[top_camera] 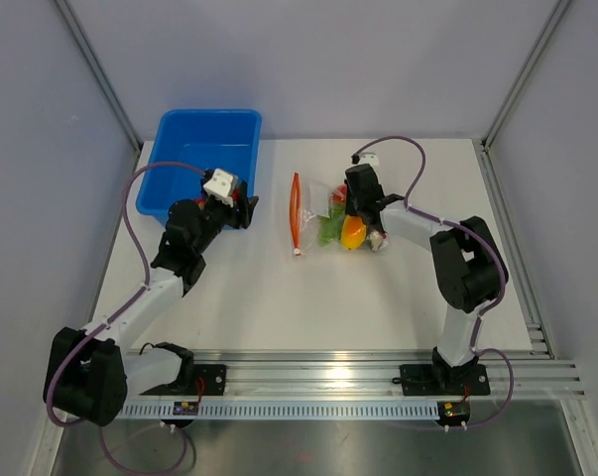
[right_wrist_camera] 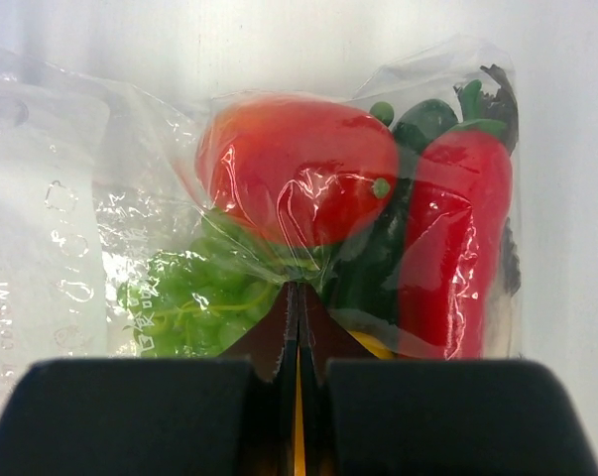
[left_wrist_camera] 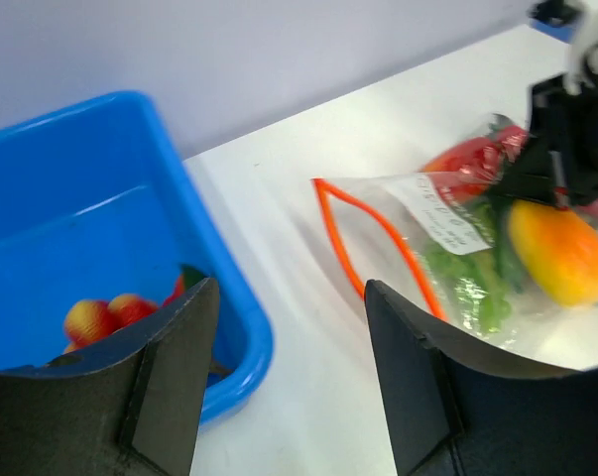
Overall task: Open the zip-top bag and remove the fake food
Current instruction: Place the fake fruit in the bin.
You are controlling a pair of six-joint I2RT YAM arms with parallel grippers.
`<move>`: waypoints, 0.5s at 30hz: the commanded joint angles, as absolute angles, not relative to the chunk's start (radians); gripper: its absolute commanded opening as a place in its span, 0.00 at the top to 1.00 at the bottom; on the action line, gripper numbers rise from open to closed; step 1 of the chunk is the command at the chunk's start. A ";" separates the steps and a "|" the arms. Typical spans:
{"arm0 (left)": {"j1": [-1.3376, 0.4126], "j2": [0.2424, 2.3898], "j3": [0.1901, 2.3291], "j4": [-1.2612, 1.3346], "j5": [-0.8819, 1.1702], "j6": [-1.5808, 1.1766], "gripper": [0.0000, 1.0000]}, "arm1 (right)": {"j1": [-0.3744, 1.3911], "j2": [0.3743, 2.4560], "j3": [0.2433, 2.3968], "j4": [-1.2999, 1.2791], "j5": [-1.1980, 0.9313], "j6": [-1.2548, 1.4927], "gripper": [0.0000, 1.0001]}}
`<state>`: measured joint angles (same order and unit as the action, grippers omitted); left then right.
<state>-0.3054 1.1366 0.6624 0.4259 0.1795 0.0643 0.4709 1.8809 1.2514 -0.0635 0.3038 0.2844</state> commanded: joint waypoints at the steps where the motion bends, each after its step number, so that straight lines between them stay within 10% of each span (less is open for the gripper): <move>1: -0.363 1.144 0.646 0.499 0.252 0.175 0.36 | 0.463 1.806 1.221 -0.028 0.334 0.264 1.00; 15: -0.430 1.497 0.805 0.411 0.207 0.203 0.38 | 0.465 1.712 1.135 0.040 0.379 0.244 0.89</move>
